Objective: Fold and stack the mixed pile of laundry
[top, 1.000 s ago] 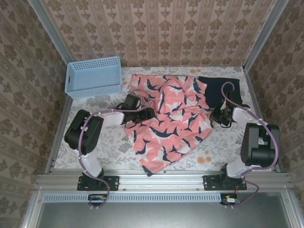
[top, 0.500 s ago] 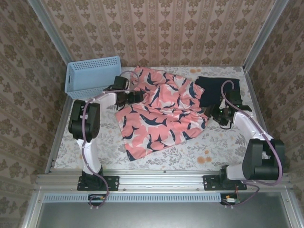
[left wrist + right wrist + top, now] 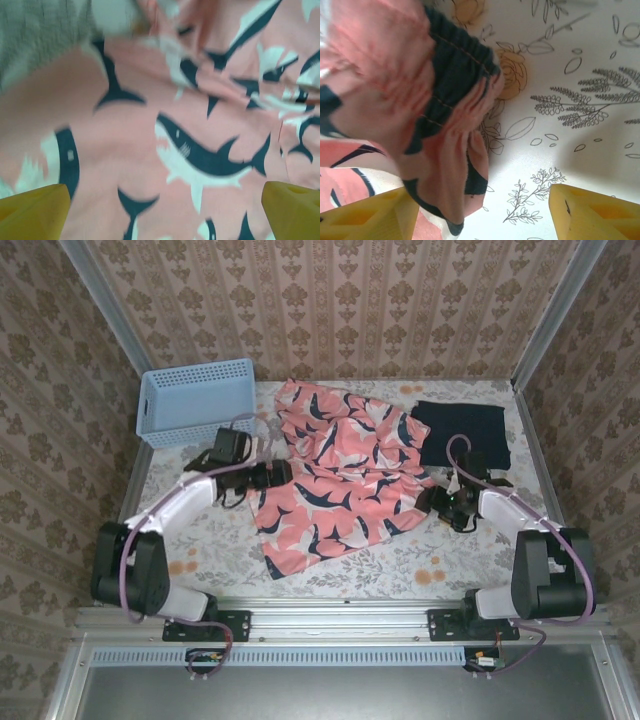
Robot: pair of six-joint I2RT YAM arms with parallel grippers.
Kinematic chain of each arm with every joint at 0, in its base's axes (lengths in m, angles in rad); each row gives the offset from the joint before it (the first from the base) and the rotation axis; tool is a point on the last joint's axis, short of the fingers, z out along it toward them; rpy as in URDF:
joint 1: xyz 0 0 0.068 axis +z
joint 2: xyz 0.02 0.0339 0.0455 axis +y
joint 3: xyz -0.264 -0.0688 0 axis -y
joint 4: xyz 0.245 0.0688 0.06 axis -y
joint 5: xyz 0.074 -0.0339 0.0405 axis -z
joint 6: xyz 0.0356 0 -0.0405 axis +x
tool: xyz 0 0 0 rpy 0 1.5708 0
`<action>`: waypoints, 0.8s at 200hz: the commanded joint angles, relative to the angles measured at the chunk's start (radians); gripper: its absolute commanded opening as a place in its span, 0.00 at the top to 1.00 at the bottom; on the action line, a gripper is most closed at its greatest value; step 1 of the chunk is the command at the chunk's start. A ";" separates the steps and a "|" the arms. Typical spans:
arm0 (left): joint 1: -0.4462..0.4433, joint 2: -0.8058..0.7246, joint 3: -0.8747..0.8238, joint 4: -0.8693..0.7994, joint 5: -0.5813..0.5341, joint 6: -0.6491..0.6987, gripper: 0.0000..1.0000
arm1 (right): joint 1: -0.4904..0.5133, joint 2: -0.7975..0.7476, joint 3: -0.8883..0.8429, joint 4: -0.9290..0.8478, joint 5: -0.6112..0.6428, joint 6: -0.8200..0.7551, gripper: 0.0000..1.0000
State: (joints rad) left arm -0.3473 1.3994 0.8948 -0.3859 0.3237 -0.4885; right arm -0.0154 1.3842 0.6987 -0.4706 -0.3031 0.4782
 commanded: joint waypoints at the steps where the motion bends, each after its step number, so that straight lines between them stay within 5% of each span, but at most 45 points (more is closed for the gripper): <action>1: -0.037 -0.088 -0.130 -0.066 0.048 -0.127 0.00 | 0.014 0.056 -0.006 0.116 -0.034 0.053 0.32; 26: -0.127 -0.230 -0.223 -0.126 0.009 -0.213 0.01 | 0.053 0.125 0.037 0.179 -0.005 0.091 0.36; 68: -0.259 -0.485 -0.337 -0.327 -0.090 -0.383 0.00 | 0.081 0.175 0.060 0.207 0.041 0.135 0.73; 87: -0.312 -0.557 -0.400 -0.353 -0.089 -0.473 0.00 | 0.091 0.168 0.049 0.209 0.047 0.146 0.80; 120: -0.428 -0.550 -0.446 -0.315 -0.102 -0.545 0.05 | 0.153 0.138 0.040 0.217 0.036 0.203 0.78; 160: -0.571 -0.370 -0.317 -0.347 -0.238 -0.392 0.16 | 0.206 0.126 0.057 0.186 0.073 0.227 0.76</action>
State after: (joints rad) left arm -0.8639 0.9504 0.4927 -0.6971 0.1917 -0.9565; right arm 0.1818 1.5333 0.7383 -0.2836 -0.2432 0.6727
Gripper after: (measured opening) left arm 0.849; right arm 0.234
